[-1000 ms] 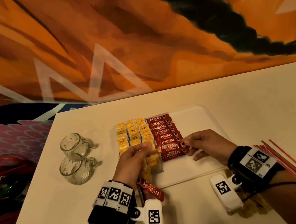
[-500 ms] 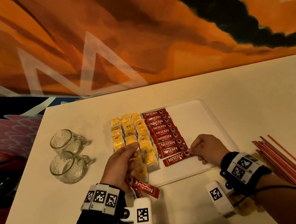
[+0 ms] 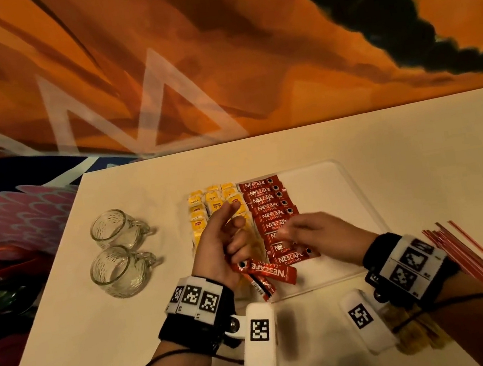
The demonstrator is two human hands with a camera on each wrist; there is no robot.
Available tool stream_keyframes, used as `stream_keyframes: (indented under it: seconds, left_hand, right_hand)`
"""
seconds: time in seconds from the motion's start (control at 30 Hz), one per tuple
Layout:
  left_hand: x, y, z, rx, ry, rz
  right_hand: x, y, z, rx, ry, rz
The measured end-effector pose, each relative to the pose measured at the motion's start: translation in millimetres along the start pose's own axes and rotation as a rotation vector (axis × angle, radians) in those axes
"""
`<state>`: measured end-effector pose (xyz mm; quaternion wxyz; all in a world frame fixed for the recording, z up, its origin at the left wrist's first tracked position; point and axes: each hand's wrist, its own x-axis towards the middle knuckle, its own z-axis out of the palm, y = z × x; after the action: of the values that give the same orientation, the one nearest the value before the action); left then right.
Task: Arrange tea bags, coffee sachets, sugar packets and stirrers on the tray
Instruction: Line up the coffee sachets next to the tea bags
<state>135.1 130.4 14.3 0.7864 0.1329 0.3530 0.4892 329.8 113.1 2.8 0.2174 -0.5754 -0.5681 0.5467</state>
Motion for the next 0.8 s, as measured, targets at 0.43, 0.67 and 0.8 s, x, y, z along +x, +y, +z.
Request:
stream_keyframes:
  seconds: [0.43, 0.67, 0.8]
  left_hand:
    - [-17.9, -13.5, 6.3, 0.136, 0.009, 0.160]
    - [-42.2, -42.9, -13.5, 0.498, -0.081, 0.010]
    - [-44.3, -42.2, -15.0, 0.618, 0.021, 0.080]
  right_hand:
    - [-19.4, -3.4, 34.0, 0.129, -0.231, -0.097]
    - [-37.6, -4.9, 34.6, 0.142, -0.085, -0.180]
    - [-46.0, -1.2, 32.5, 0.029, -0.003, -0.162]
